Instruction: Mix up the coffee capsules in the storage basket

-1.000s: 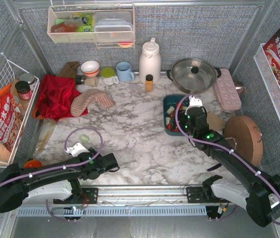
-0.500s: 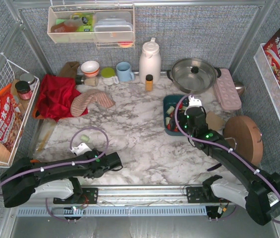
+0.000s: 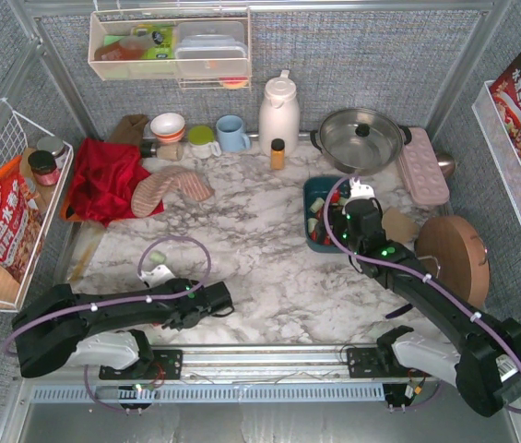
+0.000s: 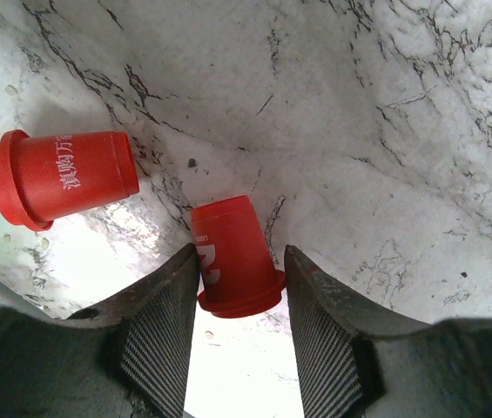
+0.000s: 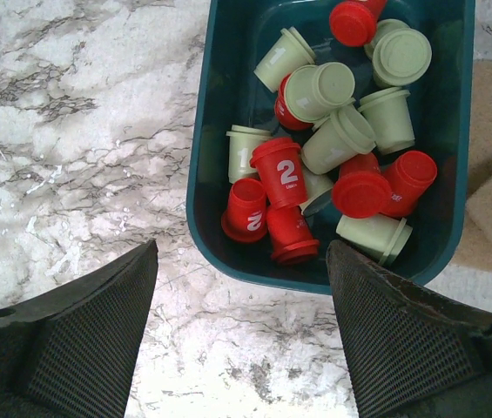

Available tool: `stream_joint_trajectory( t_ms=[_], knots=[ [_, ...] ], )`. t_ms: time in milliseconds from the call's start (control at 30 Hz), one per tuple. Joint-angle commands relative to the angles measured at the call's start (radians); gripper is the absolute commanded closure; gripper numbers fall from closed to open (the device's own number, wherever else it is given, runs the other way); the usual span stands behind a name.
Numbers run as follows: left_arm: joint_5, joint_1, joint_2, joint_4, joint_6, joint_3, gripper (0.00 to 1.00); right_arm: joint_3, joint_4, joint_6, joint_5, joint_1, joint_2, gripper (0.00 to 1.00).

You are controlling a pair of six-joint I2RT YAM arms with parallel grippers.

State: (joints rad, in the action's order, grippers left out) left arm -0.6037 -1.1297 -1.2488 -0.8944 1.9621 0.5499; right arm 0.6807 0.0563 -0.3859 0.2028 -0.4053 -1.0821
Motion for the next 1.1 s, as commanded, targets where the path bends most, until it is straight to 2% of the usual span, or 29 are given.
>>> stream_joint_trajectory(
  t_ms=[0, 200, 367, 533, 633, 733, 867, 1067],
  knots=[
    [-0.009, 0.001, -0.016, -0.009, -0.023, 0.016, 0.48, 0.006, -0.015, -0.005, 0.004, 0.0, -0.002, 0.18],
    [-0.028, 0.002, -0.026, 0.002, -0.046, 0.028, 0.5, 0.007, -0.012, -0.005, 0.006, 0.0, -0.008, 0.18],
    [-0.077, 0.002, -0.023, 0.014, -0.115, 0.065, 0.64, 0.009, -0.009, -0.008, 0.006, 0.0, -0.016, 0.18],
    [-0.161, 0.002, -0.034, 0.024, -0.225, 0.14, 0.64, 0.012, -0.006, -0.01, 0.004, 0.0, -0.022, 0.17],
    [-0.228, 0.002, -0.049, 0.089, -0.345, 0.186, 0.62, 0.013, -0.007, -0.011, 0.001, 0.0, -0.026, 0.17],
    [-0.283, 0.002, -0.059, 0.274, -0.577, 0.219, 0.6, 0.014, -0.007, -0.016, -0.004, 0.0, -0.032, 0.18],
    [-0.27, 0.002, -0.072, 0.675, -0.973, 0.215, 0.58, 0.02, -0.005, -0.016, -0.025, 0.0, -0.041, 0.18],
    [-0.185, 0.004, -0.1, 1.27, -1.411, 0.113, 0.58, 0.034, -0.004, -0.015, -0.118, 0.0, -0.035, 0.2]
  ],
)
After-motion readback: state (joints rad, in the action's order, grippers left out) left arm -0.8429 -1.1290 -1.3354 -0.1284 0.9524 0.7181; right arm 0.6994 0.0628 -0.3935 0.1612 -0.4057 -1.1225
